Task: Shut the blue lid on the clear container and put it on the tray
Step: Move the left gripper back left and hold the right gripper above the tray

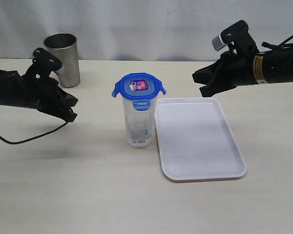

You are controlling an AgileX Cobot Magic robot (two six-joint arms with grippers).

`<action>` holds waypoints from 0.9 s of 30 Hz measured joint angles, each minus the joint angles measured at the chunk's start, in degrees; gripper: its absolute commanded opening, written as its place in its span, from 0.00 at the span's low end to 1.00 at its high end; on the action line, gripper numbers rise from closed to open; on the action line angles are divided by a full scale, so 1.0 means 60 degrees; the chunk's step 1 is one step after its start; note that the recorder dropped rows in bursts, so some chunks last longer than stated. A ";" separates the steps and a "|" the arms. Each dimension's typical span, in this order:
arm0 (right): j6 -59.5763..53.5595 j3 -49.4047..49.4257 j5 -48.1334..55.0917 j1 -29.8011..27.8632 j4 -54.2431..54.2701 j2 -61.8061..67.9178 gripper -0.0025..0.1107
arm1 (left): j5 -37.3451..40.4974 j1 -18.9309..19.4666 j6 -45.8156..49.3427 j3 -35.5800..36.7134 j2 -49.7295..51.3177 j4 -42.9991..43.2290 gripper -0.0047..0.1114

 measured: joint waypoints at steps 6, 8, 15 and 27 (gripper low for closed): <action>0.0000 0.0000 0.0000 0.0000 0.0000 0.0000 0.06 | -0.2470 0.0130 0.0000 -0.0477 0.0006 -0.0716 0.04; 0.0000 0.0000 0.0000 0.0000 0.0000 0.0000 0.06 | -0.2671 0.0173 0.0000 -0.0547 0.0006 -0.0792 0.04; 0.0000 0.0000 0.0000 0.0000 0.0000 0.0000 0.06 | -0.0545 0.0253 0.0000 -0.0571 0.0006 -0.0851 0.04; 0.0000 0.0000 -0.0019 0.0000 0.0000 0.0000 0.06 | -0.7152 0.0276 -0.4646 -0.0359 0.0006 0.1617 0.04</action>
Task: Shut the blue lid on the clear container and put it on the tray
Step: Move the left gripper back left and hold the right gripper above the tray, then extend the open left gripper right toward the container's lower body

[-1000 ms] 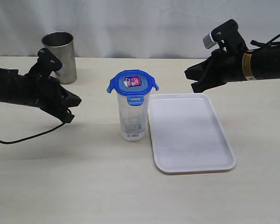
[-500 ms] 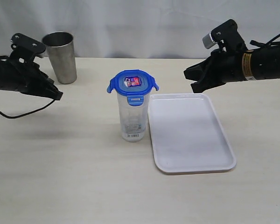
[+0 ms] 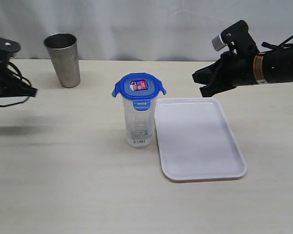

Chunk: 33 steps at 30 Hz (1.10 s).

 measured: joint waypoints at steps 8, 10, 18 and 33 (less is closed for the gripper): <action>0.0000 0.0000 0.0000 0.0000 0.0000 0.0000 0.06 | -0.3650 0.0652 -1.4577 0.2636 -0.0384 1.2660 0.04; 0.0000 0.0000 0.0000 0.0000 0.0000 0.0000 0.06 | -0.4102 0.0896 -1.6867 0.2631 -0.0471 1.5960 0.04; 0.0017 0.0000 -0.0153 0.0000 -0.0042 0.0000 0.06 | -0.4801 0.1824 -2.0160 0.2436 -0.0346 2.3407 0.04; 0.0068 0.0000 -0.0169 0.0000 -0.0181 0.0000 0.06 | -0.7744 0.1849 -1.8083 0.1685 0.2700 2.6088 0.87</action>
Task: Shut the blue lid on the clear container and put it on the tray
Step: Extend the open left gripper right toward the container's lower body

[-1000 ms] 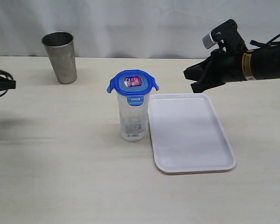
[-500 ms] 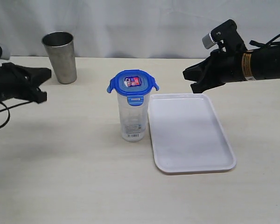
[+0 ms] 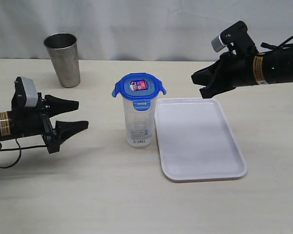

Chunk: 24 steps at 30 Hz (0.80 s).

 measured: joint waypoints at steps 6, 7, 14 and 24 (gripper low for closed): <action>0.0000 0.0000 0.0000 0.0000 0.0000 0.0000 0.06 | -0.0022 -0.0313 0.0377 -0.0144 0.0207 -0.0302 0.92; 0.0000 0.0000 0.0000 0.0000 0.0000 0.0000 0.06 | -0.0040 -0.0353 0.0375 -0.0152 0.0207 -0.0345 0.92; 0.0000 0.0000 0.0000 0.0000 0.0000 0.0000 0.06 | -0.0075 -0.0757 0.0358 -0.0152 0.0207 -0.0857 0.92; 0.0110 0.0000 0.0000 0.0000 0.0000 0.0000 0.06 | 0.0365 -0.2281 0.0970 -0.0152 0.0207 -0.2291 0.92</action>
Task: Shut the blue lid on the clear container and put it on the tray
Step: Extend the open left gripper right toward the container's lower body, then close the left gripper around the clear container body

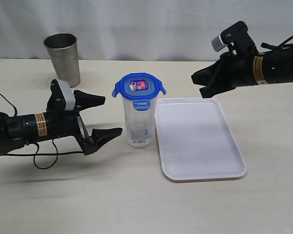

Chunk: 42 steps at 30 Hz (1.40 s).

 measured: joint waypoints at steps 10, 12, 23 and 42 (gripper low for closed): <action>0.0099 0.0000 -0.0006 0.0000 0.0000 0.0000 0.06 | 0.0000 -0.0831 0.0359 -0.0690 0.0572 -0.0434 0.92; 0.0099 0.0000 -0.0006 0.0000 0.0000 0.0000 0.06 | 0.0000 -0.0891 0.0277 -0.0897 0.0784 -0.0408 0.92; 0.0225 0.0000 -0.0022 0.0000 0.0000 0.0000 0.06 | 0.0020 -0.1421 -0.0116 -0.1664 0.1250 -0.0277 0.92; 0.0352 0.0000 -0.0022 0.0000 0.0000 0.0000 0.06 | -0.0194 -0.1507 -0.0116 -0.2041 0.1527 -0.0933 0.92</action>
